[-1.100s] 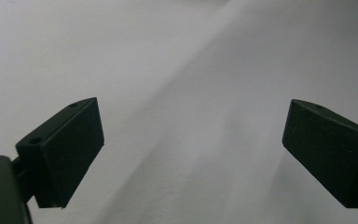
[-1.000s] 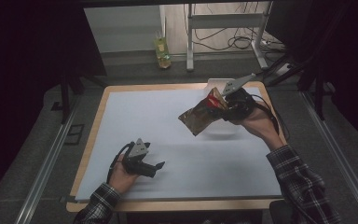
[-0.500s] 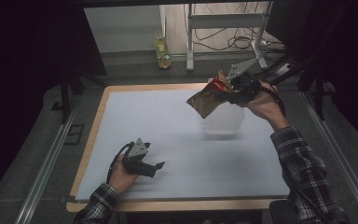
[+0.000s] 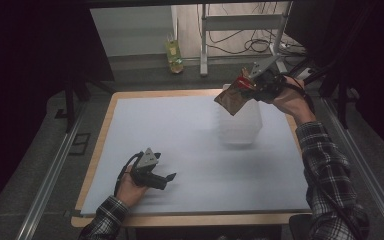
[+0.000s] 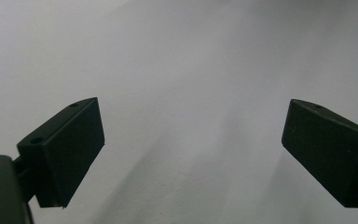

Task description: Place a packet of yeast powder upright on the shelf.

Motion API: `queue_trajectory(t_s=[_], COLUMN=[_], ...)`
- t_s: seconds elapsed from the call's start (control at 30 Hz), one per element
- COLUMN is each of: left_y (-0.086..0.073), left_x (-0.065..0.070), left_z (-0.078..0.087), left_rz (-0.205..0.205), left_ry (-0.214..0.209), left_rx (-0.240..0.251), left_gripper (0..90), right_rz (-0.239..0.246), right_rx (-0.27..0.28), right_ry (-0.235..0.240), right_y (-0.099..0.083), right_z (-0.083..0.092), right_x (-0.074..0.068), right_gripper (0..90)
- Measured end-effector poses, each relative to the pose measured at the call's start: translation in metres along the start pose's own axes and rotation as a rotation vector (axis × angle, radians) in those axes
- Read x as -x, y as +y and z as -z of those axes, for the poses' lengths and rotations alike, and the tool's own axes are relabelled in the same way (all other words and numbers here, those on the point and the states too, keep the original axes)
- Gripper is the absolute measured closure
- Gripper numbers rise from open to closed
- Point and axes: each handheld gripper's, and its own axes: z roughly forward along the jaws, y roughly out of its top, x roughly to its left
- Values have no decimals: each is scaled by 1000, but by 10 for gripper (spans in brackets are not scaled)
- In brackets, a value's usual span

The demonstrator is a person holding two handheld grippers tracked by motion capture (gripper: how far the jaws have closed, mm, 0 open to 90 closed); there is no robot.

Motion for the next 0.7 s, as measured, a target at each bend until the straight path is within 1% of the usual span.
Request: queue_trajectory(t_s=[0.07, 0.2, 0.27, 0.3, 0.4, 0.43, 0.47, 0.53, 0.63, 0.7], left_y=[0, 0, 0, 0, -1, -1, -1, -1, -1, -1], left_x=[0, 0, 0, 0, -1, -1, -1, -1, -2, -2], left_z=[0, 0, 0, 0, 0, 0, 0, 0, 0, 0], left_rz=[0, 4, 4, 5, 9, 11, 12, 14, 16, 17], left_ry=[0, 0, 1, 1, 1, 0, 0, -2, 0, 0], left_rx=[0, -1, -4, -4, -3, -3, -2, -2, -2, -3], left_gripper=[57, 57, 56, 56, 56, 56, 56, 56, 56, 56], right_rz=[13, 53, 63, 78, 97, 110, 112, 123, 141, 148], right_rx=[-9, -31, -47, -53, -80, -85, -94, -99, -105, -115], right_ry=[-1, -5, -7, -12, -10, -10, -12, -13, 4, 24], right_y=[-3, -7, -10, -11, -14, -15, -16, -17, -20, -22], right_z=[-2, -7, -9, -11, -16, -18, -20, -22, -26, -29], right_x=[4, 12, 15, 17, 20, 21, 22, 24, 27, 29], right_gripper=[715, 716, 716, 716, 716, 716, 716, 716, 717, 717])
